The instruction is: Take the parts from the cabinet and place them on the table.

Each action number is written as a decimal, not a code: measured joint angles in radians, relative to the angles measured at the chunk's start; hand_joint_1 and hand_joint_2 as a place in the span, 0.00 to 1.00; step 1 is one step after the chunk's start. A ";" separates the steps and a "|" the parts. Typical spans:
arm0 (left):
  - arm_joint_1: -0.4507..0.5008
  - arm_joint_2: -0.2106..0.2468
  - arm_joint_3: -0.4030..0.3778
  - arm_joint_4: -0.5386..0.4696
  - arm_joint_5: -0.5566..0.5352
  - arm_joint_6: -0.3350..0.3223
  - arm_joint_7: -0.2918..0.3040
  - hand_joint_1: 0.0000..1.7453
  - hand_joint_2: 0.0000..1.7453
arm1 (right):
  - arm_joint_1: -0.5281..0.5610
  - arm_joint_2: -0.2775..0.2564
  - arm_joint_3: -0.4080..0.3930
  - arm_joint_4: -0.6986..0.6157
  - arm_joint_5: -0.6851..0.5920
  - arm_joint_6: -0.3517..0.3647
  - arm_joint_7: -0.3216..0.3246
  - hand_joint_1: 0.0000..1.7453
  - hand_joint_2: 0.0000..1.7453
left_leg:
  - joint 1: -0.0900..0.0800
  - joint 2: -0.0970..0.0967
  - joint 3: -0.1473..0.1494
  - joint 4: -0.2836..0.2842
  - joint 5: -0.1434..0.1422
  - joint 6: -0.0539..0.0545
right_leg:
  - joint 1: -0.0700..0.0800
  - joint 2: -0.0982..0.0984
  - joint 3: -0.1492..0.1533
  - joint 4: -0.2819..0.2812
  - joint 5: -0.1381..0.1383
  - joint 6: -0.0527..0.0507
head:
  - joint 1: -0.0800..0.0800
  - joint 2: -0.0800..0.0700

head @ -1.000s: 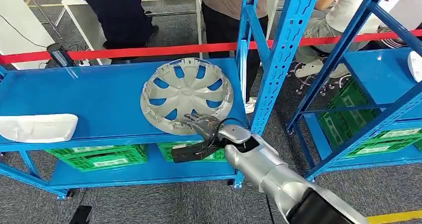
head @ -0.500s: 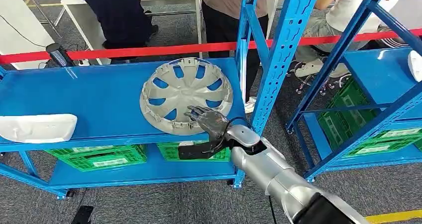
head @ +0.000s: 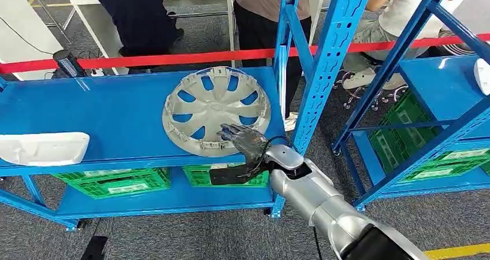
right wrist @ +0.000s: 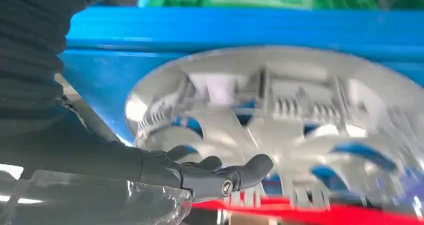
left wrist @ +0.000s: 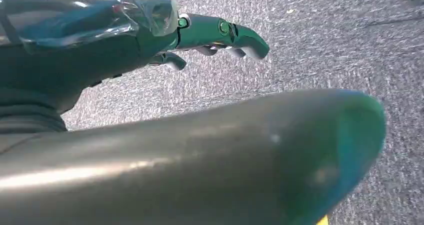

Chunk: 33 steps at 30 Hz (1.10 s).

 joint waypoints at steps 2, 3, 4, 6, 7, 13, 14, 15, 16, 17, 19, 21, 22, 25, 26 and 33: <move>-0.007 0.006 0.000 0.012 -0.005 0.001 0.000 0.00 0.00 | -0.007 0.000 0.003 0.014 0.012 0.046 0.016 0.00 1.00 | 0.000 0.000 0.000 0.000 0.000 0.000 | 0.000 0.000 0.000 0.000 0.000 0.000 | 0.000 0.000; -0.010 0.008 0.000 0.016 -0.009 0.002 0.001 0.00 0.00 | -0.011 0.001 0.005 0.022 0.016 0.070 0.028 0.00 1.00 | 0.000 0.000 0.000 0.000 0.000 0.000 | 0.000 0.000 0.000 0.000 0.000 0.000 | 0.000 0.000; -0.014 0.011 0.000 0.020 -0.010 0.003 0.003 0.00 0.00 | -0.014 0.002 0.006 0.028 0.021 0.096 0.042 0.00 1.00 | 0.000 0.000 0.000 0.000 0.000 0.000 | 0.000 0.000 0.000 0.000 0.000 0.000 | 0.000 0.000; -0.020 0.016 0.000 0.027 -0.010 0.003 0.008 0.00 0.00 | -0.031 0.007 0.009 0.040 0.025 0.146 0.069 0.00 1.00 | 0.000 0.000 0.000 0.000 0.000 0.000 | 0.000 0.000 0.000 0.000 0.000 0.000 | 0.000 0.000; -0.023 0.019 0.000 0.028 -0.010 0.003 0.011 0.00 0.00 | -0.041 0.011 0.012 0.047 0.026 0.167 0.078 0.00 1.00 | 0.000 0.000 0.000 0.000 0.000 0.000 | 0.000 0.000 0.000 0.000 0.000 0.000 | 0.000 0.000; -0.016 0.027 -0.001 0.029 -0.008 -0.012 0.024 0.00 0.00 | -0.084 0.022 0.032 0.082 0.035 0.263 0.122 0.00 1.00 | 0.000 0.000 0.001 0.000 0.000 0.000 | 0.000 0.000 0.001 0.000 0.000 0.000 | 0.000 0.000; -0.013 0.027 -0.001 0.029 -0.008 -0.016 0.025 0.00 0.00 | -0.090 0.023 0.034 0.086 0.035 0.271 0.127 0.00 1.00 | 0.000 -0.001 0.001 0.000 0.000 0.000 | 0.000 0.000 0.002 0.000 0.000 0.000 | 0.000 0.000; -0.010 0.027 -0.001 0.029 -0.008 -0.021 0.025 0.00 0.00 | -0.094 0.025 0.037 0.091 0.036 0.281 0.136 0.00 1.00 | 0.000 -0.001 0.002 0.000 0.000 0.000 | 0.000 -0.001 0.002 0.000 0.000 0.000 | 0.000 0.000; -0.008 0.027 -0.001 0.029 -0.008 -0.027 0.025 0.00 0.00 | -0.097 0.025 0.038 0.093 0.036 0.285 0.140 0.00 1.00 | 0.000 -0.002 0.002 0.000 0.000 0.000 | 0.000 -0.001 0.003 0.000 0.000 0.000 | 0.000 0.000; -0.006 0.027 -0.001 0.029 -0.008 -0.027 0.025 0.00 0.00 | -0.099 0.025 0.039 0.095 0.036 0.287 0.141 0.00 1.00 | 0.000 -0.002 0.002 0.000 0.000 0.000 | 0.000 -0.001 0.003 0.000 0.000 0.000 | 0.000 0.000; -0.003 0.027 -0.001 0.028 -0.008 -0.029 0.025 0.00 0.00 | -0.103 0.025 0.042 0.101 0.037 0.290 0.142 0.00 1.00 | -0.001 -0.002 0.003 0.000 0.000 0.000 | -0.001 -0.001 0.004 0.000 0.000 0.000 | 0.000 0.000; -0.003 0.027 -0.001 0.028 -0.008 -0.029 0.025 0.00 0.00 | -0.106 0.024 0.047 0.105 0.037 0.290 0.143 0.00 1.00 | -0.001 -0.002 0.004 0.000 0.000 0.000 | -0.001 -0.001 0.004 0.000 0.000 0.000 | 0.000 0.000; -0.003 0.027 -0.001 0.028 -0.008 -0.030 0.025 0.00 0.00 | -0.106 0.025 0.048 0.107 0.037 0.290 0.143 0.00 1.00 | -0.001 -0.002 0.004 0.000 0.000 0.000 | -0.001 -0.001 0.005 0.000 0.000 0.000 | 0.000 0.000; -0.003 0.027 -0.001 0.028 -0.008 -0.032 0.024 0.00 0.00 | -0.108 0.025 0.050 0.110 0.037 0.290 0.144 0.00 1.00 | -0.001 -0.002 0.005 0.000 0.000 0.000 | -0.001 -0.001 0.005 0.000 0.000 0.000 | 0.000 0.000; -0.003 0.027 -0.001 0.028 -0.008 -0.036 0.025 0.00 0.00 | -0.108 0.025 0.051 0.110 0.036 0.290 0.146 0.01 1.00 | -0.001 -0.002 0.005 0.000 0.000 0.000 | -0.001 -0.001 0.005 0.000 0.000 0.000 | 0.000 0.000; -0.003 0.034 -0.006 0.035 0.022 -0.044 0.011 0.00 0.00 | -0.108 0.018 0.053 0.111 0.034 0.280 0.150 1.00 1.00 | -0.001 -0.002 0.005 0.000 0.000 0.000 | -0.001 -0.001 0.005 0.000 0.000 0.000 | 0.000 0.000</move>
